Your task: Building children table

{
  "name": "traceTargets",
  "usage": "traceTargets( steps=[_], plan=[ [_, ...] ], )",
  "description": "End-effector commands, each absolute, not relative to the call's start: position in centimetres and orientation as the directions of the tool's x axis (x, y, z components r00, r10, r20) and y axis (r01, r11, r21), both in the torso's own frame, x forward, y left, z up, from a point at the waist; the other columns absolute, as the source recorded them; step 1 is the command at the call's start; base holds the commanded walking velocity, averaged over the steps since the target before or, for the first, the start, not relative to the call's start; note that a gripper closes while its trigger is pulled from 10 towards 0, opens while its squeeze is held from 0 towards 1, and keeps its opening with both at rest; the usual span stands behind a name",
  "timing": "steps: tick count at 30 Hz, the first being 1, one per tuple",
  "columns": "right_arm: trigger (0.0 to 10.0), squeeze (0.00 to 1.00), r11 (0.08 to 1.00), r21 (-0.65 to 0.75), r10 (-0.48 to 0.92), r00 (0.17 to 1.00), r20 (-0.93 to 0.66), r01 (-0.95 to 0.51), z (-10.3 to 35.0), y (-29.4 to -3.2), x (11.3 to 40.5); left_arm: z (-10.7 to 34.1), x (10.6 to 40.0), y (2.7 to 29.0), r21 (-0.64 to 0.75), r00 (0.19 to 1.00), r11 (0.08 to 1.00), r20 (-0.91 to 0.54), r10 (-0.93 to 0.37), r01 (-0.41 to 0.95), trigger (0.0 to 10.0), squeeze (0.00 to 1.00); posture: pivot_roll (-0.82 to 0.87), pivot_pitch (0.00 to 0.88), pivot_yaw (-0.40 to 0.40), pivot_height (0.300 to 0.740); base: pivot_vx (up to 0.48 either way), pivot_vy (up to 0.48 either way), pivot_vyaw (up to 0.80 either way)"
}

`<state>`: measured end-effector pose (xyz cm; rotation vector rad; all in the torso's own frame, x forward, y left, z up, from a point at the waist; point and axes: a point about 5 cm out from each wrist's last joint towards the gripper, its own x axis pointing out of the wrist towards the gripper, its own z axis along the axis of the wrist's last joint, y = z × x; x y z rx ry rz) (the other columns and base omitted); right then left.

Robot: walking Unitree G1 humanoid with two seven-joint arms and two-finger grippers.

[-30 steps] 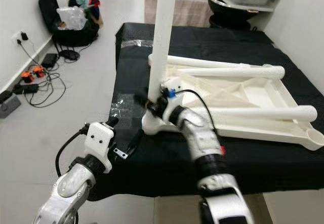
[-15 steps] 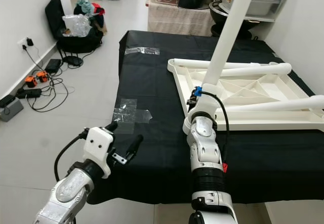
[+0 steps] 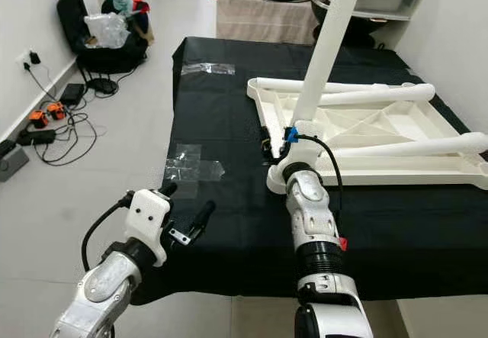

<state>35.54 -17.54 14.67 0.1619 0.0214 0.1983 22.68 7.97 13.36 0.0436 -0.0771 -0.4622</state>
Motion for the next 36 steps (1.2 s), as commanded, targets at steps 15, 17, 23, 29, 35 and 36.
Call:
traceTargets(
  steps=[15, 17, 23, 29, 35, 36],
  plan=[
    [10.0, 0.00, 0.379, 0.330, 0.913, 0.408, 0.021, -0.865, 14.8, -14.8, 31.7, 12.9, 22.6, 7.8, 0.058, 0.888, 0.889, 0.050, -0.457, 0.454, 10.0, 0.00, 0.07, 0.006, -0.092, 0.740, 0.000, 0.000, 0.00],
    [10.0, 0.00, 0.385, 0.331, 0.908, 0.417, 0.028, -0.861, 14.8, -14.7, 31.9, 12.9, 22.6, 7.9, 0.058, 0.888, 0.889, 0.050, -0.457, 0.454, 10.0, 0.00, 0.07, 0.006, -0.092, 0.740, 0.000, 0.000, 0.00],
    [0.0, 0.00, 0.446, 0.336, 0.866, 0.495, 0.071, -0.830, 15.5, -14.8, 32.9, 12.9, 22.7, 7.9, 0.057, 0.888, 0.889, 0.050, -0.457, 0.454, 10.0, 0.00, 0.06, 0.013, -0.082, 0.740, 0.000, 0.000, 0.00],
    [0.0, 0.00, 0.598, 0.306, 0.759, 0.646, 0.083, -0.741, 15.5, -14.7, 33.8, 12.9, 22.6, 7.9, 0.055, 0.888, 0.889, 0.048, -0.457, 0.455, 10.0, 0.00, 0.06, 0.015, -0.086, 0.740, 0.000, 0.000, 0.00],
    [0.0, 0.00, 0.925, 0.156, 0.342, 0.938, 0.050, -0.346, 15.7, -16.4, 35.7, 13.0, 22.7, 7.9, 0.055, 0.888, 0.889, 0.050, -0.457, 0.454, 10.0, 0.00, 0.05, 0.021, -0.082, 0.740, 0.000, 0.000, 0.00],
    [0.0, 0.00, 0.981, 0.133, 0.137, 0.990, 0.033, -0.140, 15.8, -17.6, 36.1, 13.0, 22.8, 7.9, 0.055, 0.888, 0.889, 0.050, -0.457, 0.454, 10.0, 0.00, 0.05, 0.021, -0.084, 0.740, 0.000, 0.000, 0.00]
  ],
)
